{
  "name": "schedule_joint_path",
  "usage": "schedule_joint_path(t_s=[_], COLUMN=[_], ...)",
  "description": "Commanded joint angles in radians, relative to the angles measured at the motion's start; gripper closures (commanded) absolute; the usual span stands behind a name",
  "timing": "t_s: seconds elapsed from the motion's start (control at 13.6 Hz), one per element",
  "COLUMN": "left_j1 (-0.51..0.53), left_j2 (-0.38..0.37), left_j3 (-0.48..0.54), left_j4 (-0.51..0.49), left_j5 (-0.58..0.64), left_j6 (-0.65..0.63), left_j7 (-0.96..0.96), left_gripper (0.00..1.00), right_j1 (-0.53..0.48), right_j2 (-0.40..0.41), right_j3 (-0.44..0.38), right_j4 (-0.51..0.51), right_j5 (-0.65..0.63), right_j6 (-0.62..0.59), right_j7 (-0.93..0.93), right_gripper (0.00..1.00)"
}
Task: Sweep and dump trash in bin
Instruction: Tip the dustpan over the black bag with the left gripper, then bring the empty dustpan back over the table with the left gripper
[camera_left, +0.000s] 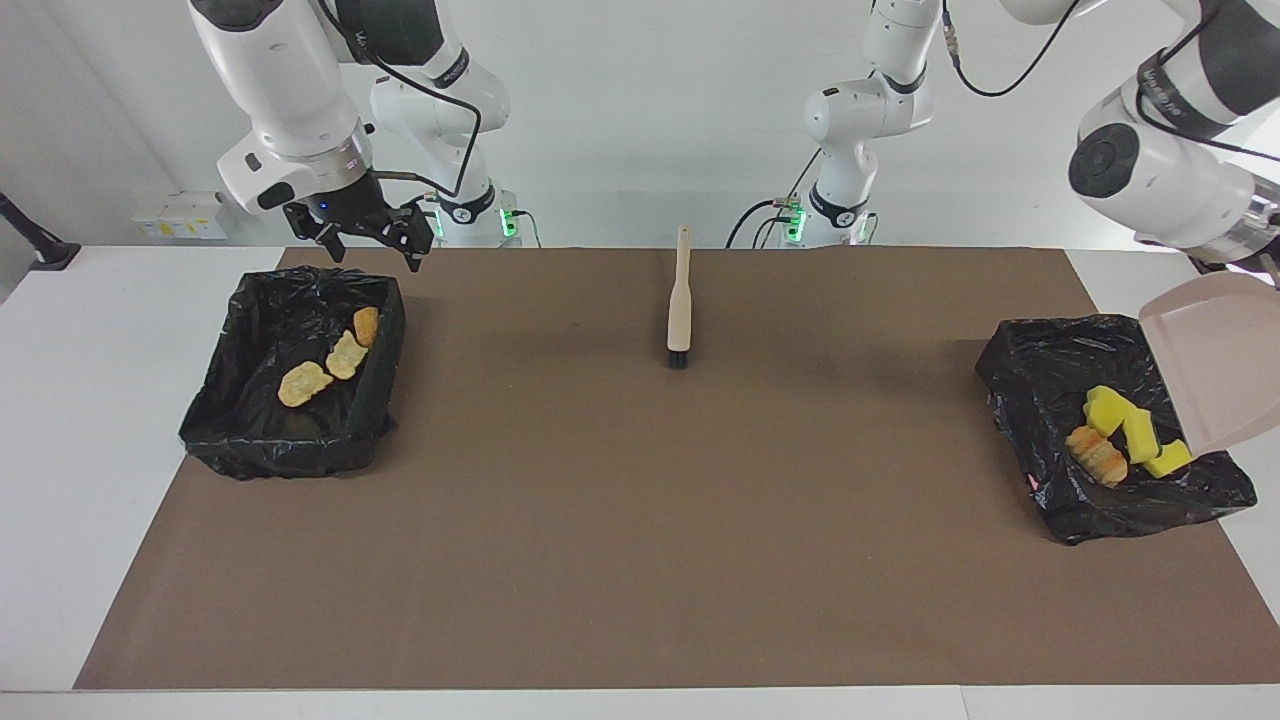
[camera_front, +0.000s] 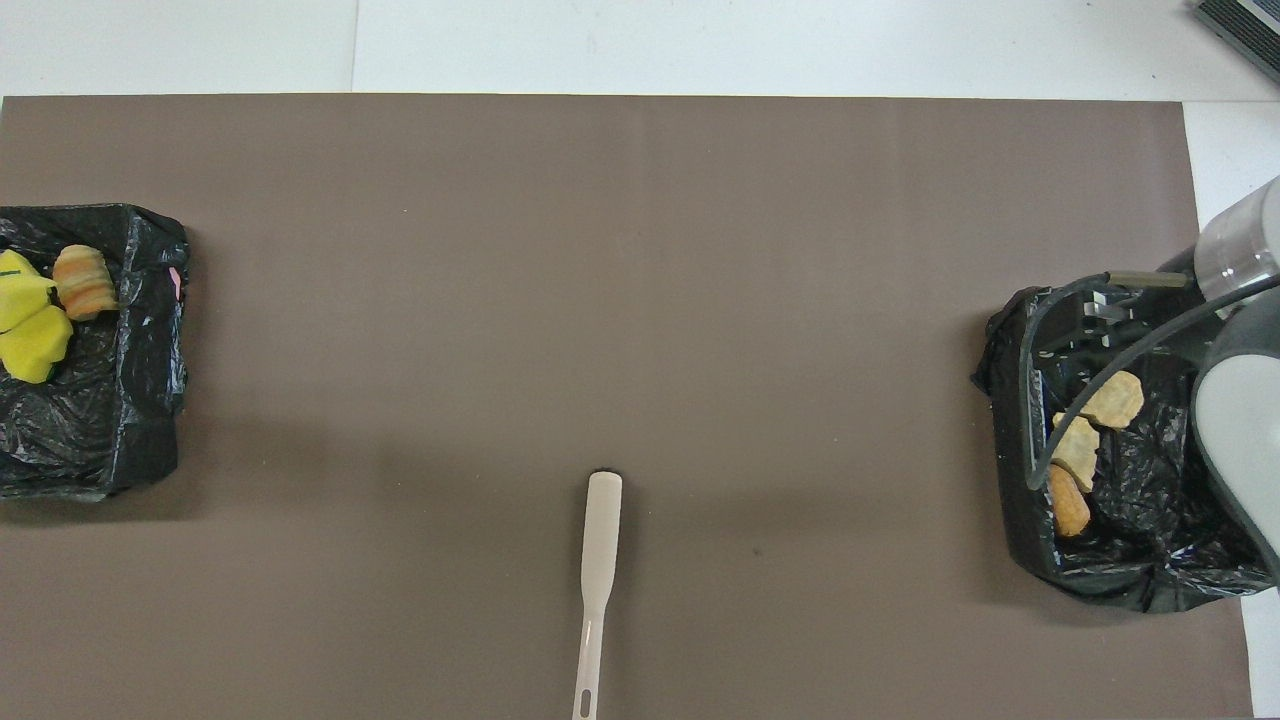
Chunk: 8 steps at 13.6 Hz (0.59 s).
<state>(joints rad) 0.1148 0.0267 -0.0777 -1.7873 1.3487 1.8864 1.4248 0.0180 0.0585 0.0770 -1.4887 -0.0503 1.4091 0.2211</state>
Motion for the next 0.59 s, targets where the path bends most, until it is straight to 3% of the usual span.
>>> schedule_joint_path(t_s=[0.0, 0.52], left_j1=[-0.003, 0.002], left_j2=[-0.030, -0.002], left_j3=[0.013, 0.015], left_j4=[0.012, 0.135], left_j5=[-0.028, -0.533], left_j6=[0.004, -0.047], left_j7=[0.043, 0.062], left_gripper=[1.00, 1.00], right_j1=[-0.015, -0.018], right_j2=[-0.023, -0.022], right_j3=[0.009, 0.009], right_j4=[-0.033, -0.024], right_j5=[0.000, -0.020], right_j6=[0.033, 0.019], right_j7=[0.009, -0.066], right_gripper=[0.00, 0.00])
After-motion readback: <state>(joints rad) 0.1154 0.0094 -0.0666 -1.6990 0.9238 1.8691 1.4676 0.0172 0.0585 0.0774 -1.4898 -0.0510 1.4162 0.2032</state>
